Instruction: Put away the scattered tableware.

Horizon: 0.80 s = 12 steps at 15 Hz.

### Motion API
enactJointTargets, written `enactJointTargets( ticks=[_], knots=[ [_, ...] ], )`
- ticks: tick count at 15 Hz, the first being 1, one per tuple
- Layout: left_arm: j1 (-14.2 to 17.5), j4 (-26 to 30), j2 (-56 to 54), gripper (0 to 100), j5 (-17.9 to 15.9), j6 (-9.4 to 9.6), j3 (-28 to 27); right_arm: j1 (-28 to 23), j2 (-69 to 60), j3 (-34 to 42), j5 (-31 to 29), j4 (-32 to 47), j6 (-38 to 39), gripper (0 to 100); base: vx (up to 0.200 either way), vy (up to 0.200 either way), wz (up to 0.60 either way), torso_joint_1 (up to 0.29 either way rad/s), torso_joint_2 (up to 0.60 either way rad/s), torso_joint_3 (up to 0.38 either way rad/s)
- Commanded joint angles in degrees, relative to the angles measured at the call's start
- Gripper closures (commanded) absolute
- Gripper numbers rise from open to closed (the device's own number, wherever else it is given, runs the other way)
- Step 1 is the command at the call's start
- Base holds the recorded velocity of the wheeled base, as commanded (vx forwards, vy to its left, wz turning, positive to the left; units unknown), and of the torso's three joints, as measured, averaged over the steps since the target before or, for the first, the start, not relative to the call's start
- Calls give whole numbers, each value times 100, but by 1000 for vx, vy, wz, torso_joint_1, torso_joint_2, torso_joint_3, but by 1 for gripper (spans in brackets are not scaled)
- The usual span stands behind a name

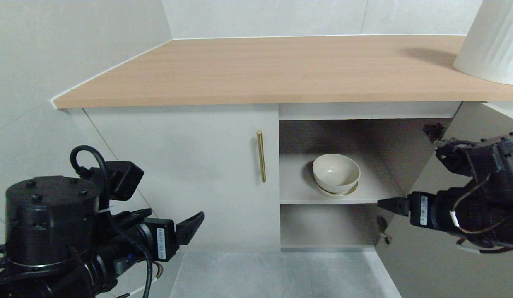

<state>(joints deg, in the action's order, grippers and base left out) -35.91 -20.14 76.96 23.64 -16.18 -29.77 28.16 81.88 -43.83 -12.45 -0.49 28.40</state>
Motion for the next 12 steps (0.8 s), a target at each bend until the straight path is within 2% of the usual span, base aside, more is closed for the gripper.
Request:
enactJointTargets(
  ticks=[1,3,5,12],
  knots=[
    [190,19,-164,0,-96,9,208,128,-489,313,23,58,7,0,0,0,0,0,0,0],
    [190,-25,-164,0,-87,220,173,128,-507,357,32,66,-10,0,0,0,0,0,0,0],
    [181,-25,-85,0,-87,247,103,251,-454,366,32,75,-10,0,0,0,0,0,0,0],
    [128,-16,-32,0,-17,255,112,374,-533,463,14,84,-37,0,-200,0,0,2,3,1]
  ],
)
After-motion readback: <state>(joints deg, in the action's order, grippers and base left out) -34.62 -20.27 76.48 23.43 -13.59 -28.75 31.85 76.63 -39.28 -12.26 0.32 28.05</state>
